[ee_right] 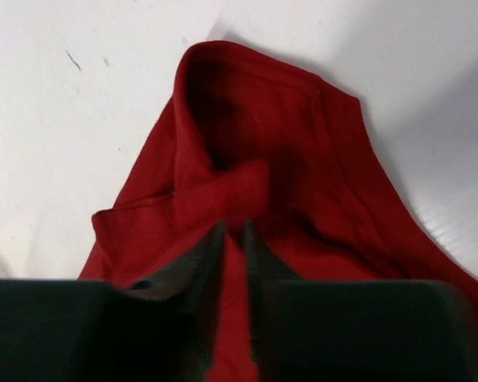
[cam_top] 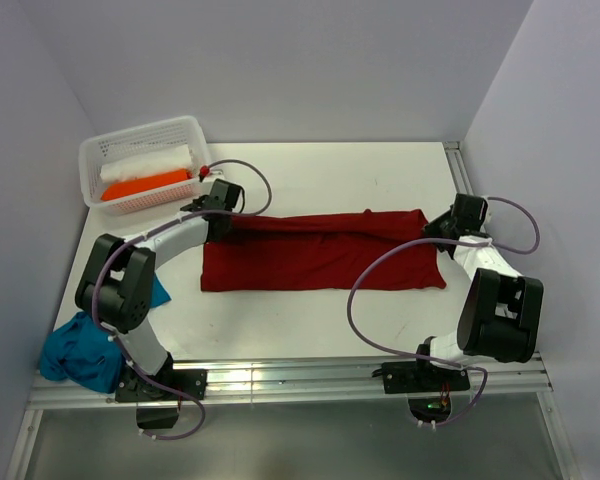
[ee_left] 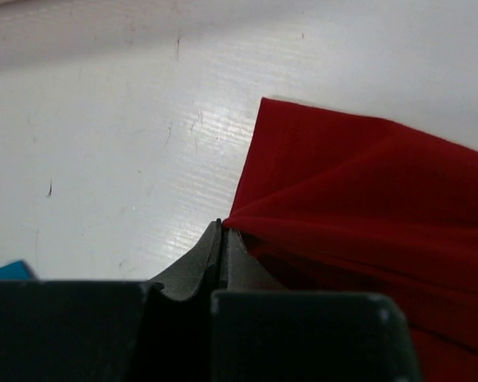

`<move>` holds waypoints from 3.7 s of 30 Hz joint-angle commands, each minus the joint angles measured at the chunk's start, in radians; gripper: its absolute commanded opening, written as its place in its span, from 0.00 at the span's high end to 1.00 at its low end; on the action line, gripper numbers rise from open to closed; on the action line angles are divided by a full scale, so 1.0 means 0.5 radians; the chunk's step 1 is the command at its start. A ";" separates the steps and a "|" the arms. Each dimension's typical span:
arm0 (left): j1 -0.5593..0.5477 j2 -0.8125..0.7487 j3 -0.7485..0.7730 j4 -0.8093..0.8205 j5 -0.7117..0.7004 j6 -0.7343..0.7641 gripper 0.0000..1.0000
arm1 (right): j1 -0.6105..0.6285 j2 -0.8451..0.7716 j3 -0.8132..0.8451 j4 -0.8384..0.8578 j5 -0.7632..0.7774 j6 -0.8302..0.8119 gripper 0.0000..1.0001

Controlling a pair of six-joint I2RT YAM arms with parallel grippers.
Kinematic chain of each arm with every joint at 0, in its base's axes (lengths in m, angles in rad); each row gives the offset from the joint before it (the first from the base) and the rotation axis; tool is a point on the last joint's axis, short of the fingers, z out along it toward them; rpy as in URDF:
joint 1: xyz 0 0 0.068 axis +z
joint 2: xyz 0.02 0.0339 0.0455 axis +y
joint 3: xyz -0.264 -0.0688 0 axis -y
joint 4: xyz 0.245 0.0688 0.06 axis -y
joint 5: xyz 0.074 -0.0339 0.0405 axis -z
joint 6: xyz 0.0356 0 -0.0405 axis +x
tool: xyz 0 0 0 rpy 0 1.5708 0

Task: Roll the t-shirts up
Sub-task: Fold the tshirt

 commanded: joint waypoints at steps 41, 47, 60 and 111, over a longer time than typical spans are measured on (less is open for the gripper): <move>0.231 -0.345 -0.212 0.109 0.345 -0.223 0.31 | 0.746 0.679 0.897 -0.284 0.347 -0.345 0.54; 0.234 -0.415 -0.255 0.137 0.369 -0.235 0.31 | 0.829 0.802 0.968 -0.272 0.326 -0.289 0.53; 0.234 -0.434 -0.270 0.125 0.366 -0.235 0.31 | 0.866 0.977 1.121 -0.349 0.400 -0.228 0.51; -0.202 -0.428 -0.154 0.364 0.768 -0.097 0.32 | 0.796 -0.036 0.440 -0.594 0.504 -0.182 0.62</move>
